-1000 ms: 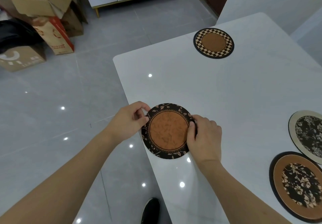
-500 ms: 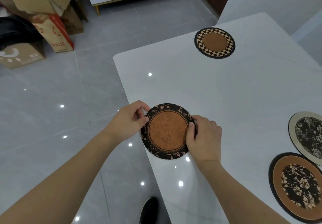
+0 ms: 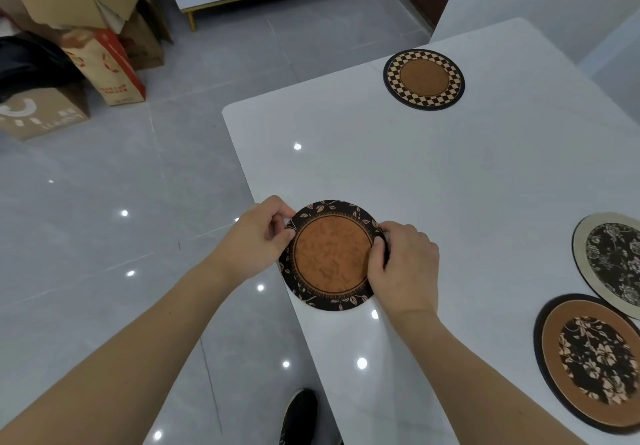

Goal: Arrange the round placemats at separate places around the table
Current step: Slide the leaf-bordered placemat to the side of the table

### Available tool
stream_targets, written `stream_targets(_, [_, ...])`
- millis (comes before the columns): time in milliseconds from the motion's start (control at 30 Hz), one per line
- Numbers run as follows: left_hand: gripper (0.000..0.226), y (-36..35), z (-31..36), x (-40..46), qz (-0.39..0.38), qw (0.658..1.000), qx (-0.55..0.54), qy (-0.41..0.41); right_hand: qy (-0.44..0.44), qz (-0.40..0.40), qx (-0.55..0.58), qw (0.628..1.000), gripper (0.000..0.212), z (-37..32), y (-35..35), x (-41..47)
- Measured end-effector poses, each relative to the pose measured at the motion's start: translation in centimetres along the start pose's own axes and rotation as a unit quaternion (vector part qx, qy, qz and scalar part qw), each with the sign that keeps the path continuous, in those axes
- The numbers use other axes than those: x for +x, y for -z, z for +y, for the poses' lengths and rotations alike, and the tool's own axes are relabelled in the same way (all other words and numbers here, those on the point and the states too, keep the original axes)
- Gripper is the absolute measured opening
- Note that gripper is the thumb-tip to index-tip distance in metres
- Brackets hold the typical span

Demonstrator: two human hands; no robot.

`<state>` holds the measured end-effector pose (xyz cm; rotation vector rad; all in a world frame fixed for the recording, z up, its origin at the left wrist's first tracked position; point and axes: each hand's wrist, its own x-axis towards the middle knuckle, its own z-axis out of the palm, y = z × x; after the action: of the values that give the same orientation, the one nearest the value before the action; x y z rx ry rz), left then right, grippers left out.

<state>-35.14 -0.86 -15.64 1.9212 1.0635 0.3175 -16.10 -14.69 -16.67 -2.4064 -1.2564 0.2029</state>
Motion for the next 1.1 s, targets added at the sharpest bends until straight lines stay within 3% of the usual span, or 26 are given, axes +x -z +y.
stream_targets(133, [0.022,-0.4,0.9,0.0,0.01,0.998,0.062,0.02,0.006,0.003,0.006,1.0,0.022,-0.1,0.5,-0.2])
stream_targets(200, [0.027,-0.3,2.1,-0.2,0.02,0.987,0.161,0.018,-0.013,-0.011,0.028,0.999,0.029,0.0,1.5,-0.3])
stream_targets(267, [0.032,0.0,3.7,-0.4,0.027,0.957,0.289,-0.02,-0.046,-0.013,0.069,0.996,0.036,0.1,3.4,-0.8])
stream_targets(367, [0.031,0.2,7.4,-1.0,0.045,0.922,0.368,-0.114,-0.065,0.006,0.1,0.993,0.039,0.6,7.7,-2.3])
stream_targets(500, [0.034,-0.5,13.7,-2.1,0.036,0.89,0.397,-0.221,-0.072,0.013,0.083,0.994,0.042,1.4,14.8,-5.6])
stream_targets(700, [0.042,-3.8,22.8,-3.6,0.003,0.852,0.404,-0.332,-0.157,0.106,0.074,0.979,0.043,3.0,24.3,-11.9])
stream_targets(833, [0.043,-8.0,29.3,-5.1,-0.054,0.809,0.392,-0.436,-0.247,0.176,0.045,0.952,0.039,4.9,28.5,-16.8])
stream_targets(900, [0.043,-9.5,31.3,-5.8,-0.059,0.803,0.381,-0.455,-0.265,0.187,0.048,0.945,0.04,5.5,29.5,-18.4])
stream_targets(1100, [0.042,-16.7,37.3,-13.2,-0.145,0.724,0.353,-0.575,-0.382,0.268,0.042,0.884,0.042,8.5,32.4,-29.2])
